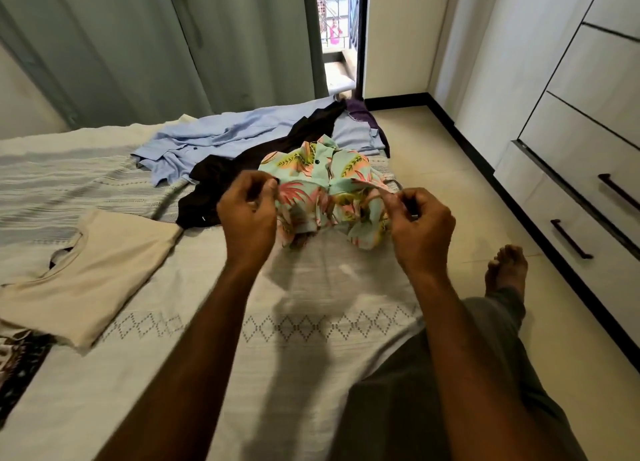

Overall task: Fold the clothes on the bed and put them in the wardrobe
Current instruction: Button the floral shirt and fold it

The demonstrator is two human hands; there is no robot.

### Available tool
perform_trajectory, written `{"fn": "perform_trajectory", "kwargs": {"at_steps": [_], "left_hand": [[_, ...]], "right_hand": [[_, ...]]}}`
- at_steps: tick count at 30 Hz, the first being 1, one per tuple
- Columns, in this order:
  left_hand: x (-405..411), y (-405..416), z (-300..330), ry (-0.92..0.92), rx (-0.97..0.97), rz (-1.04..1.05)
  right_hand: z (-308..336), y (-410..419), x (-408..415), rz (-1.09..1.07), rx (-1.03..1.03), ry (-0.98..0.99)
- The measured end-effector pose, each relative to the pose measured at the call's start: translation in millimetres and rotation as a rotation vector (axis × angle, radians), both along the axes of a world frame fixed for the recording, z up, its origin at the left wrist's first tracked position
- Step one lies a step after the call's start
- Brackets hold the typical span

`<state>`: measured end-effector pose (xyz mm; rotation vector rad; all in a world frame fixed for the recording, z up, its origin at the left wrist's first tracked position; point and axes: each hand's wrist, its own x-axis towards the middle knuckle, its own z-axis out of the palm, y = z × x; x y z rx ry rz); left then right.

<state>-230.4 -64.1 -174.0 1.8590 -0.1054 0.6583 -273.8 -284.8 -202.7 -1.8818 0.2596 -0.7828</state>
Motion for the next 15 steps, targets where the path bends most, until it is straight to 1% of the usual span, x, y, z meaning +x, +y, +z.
{"fn": "perform_trajectory", "kwargs": {"at_steps": [1,2,5,7,10,15], "left_hand": [[-13,-12,-5,0.044,-0.068,0.000],[-28,-23,-16,0.135,-0.134,-0.002],[-72,-53,-61,0.476,-0.250,0.039],[-91,-65,-85,0.615,-0.339,0.060],[-102,-74,-91,0.665,-0.468,0.049],[-102,-79,-77,0.625,-0.461,0.064]], "right_hand": [[0,9,-3,-0.011,0.005,-0.025],[-7,20,-11,-0.005,0.027,0.000],[-54,47,-40,0.070,0.099,0.218],[-76,55,-52,0.149,0.103,0.342],[-74,52,-52,0.199,0.080,0.364],[-74,48,-57,0.283,0.181,0.351]]}}
